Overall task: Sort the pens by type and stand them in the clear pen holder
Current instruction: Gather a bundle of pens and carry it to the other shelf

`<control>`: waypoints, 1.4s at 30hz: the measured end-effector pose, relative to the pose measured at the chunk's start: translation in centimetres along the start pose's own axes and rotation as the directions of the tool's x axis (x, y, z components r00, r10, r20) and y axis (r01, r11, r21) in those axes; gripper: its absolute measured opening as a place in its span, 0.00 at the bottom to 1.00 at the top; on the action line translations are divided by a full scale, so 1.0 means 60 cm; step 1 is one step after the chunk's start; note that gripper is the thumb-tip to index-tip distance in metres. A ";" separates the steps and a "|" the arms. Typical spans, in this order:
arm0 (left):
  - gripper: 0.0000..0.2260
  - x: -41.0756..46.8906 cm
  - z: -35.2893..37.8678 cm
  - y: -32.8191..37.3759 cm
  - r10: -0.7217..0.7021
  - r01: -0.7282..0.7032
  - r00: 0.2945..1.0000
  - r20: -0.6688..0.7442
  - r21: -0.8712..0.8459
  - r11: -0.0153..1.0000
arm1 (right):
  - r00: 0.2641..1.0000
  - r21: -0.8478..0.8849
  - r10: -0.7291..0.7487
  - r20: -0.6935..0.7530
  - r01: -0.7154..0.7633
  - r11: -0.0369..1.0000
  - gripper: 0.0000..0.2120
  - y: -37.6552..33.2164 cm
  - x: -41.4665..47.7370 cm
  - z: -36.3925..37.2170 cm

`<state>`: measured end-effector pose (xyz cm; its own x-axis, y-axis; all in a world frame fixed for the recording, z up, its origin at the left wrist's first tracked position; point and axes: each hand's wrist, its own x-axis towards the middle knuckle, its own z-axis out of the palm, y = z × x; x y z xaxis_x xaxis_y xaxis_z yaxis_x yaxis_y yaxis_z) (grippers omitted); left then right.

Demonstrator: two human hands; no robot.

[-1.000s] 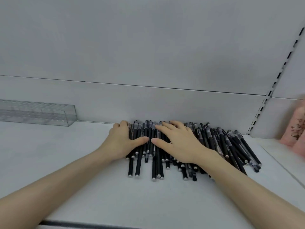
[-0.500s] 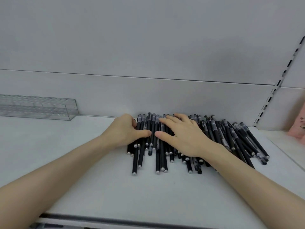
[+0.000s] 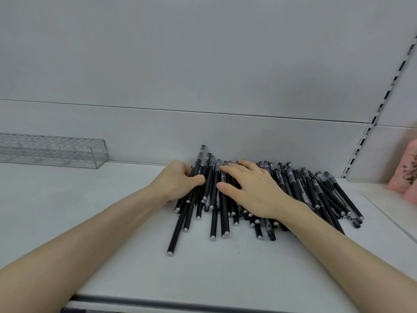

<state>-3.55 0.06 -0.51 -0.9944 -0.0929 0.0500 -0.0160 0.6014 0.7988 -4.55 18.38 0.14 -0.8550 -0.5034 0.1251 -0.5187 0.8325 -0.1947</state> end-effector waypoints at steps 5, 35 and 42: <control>0.12 -0.008 -0.014 0.003 0.009 0.001 0.998 0.066 -0.149 0.989 | 1.000 -0.018 -0.002 0.012 0.002 1.000 0.26 0.001 0.001 0.001; 0.08 -0.094 -0.019 0.014 0.432 -0.299 0.877 0.208 -0.468 0.832 | 0.961 0.898 -0.249 -0.121 0.212 0.385 0.22 -0.065 -0.018 -0.077; 0.09 -0.100 -0.015 0.027 0.447 -0.306 0.859 0.250 -0.450 0.839 | 0.975 0.899 -0.218 -0.032 0.124 0.421 0.20 -0.066 -0.008 -0.071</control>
<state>2.48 0.90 1.02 -0.8873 0.3877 0.2499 0.3375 0.1762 0.9247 -2.04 16.29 4.99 -0.7208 -0.6650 0.1958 -0.3295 0.0802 -0.9407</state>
